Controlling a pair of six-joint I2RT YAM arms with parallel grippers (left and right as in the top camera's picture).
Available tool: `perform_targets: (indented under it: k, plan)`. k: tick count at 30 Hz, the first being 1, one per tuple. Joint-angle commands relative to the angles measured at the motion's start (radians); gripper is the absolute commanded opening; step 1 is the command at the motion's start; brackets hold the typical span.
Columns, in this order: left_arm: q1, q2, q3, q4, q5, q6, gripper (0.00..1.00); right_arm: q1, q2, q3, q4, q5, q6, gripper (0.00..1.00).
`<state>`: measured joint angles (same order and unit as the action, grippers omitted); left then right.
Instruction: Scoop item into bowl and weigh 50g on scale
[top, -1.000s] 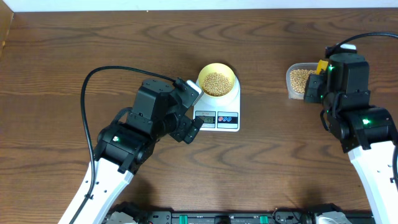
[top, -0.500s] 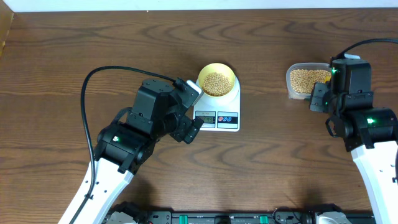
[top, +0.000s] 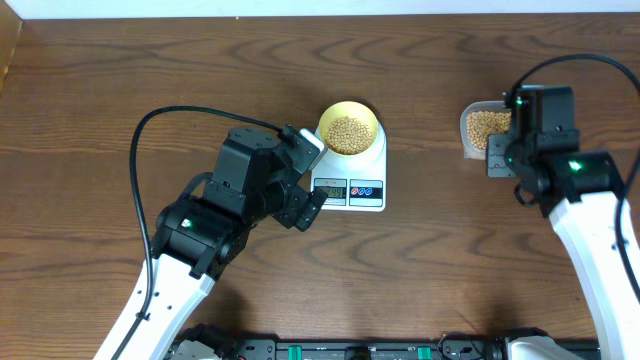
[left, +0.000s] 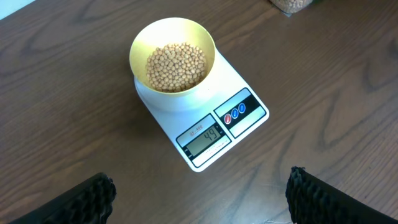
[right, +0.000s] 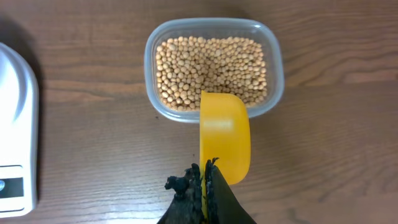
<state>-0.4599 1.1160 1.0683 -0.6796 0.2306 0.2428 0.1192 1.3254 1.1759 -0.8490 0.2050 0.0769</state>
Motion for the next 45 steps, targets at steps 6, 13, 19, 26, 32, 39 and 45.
perform_targets:
  k: [6, 13, 19, 26, 32, 39, 45]
  plan:
    - [0.005, -0.011, 0.004, 0.0, -0.003, -0.001, 0.9, -0.017, 0.093, -0.002, 0.111, -0.006, -0.038, 0.01]
    - [0.005, -0.011, 0.004, 0.0, -0.003, -0.001, 0.9, -0.069, 0.14, -0.002, 0.142, -0.035, -0.083, 0.01]
    - [0.005, -0.011, 0.004, 0.0, -0.003, -0.001, 0.9, -0.117, 0.191, -0.002, 0.157, -0.055, -0.083, 0.01]
    - [0.005, -0.011, 0.004, 0.0, -0.003, -0.001, 0.9, -0.134, 0.207, -0.002, 0.219, -0.105, -0.082, 0.01]
    - [0.005, -0.011, 0.004, 0.0, -0.003, -0.001, 0.9, -0.134, 0.207, -0.002, 0.223, -0.116, -0.082, 0.01]
    - [0.005, -0.011, 0.004, 0.0, -0.003, -0.001, 0.9, -0.134, 0.207, -0.002, 0.222, -0.134, -0.082, 0.01]
    - [0.005, -0.011, 0.004, 0.0, -0.003, -0.001, 0.9, -0.133, 0.207, -0.002, 0.222, -0.138, -0.08, 0.01]
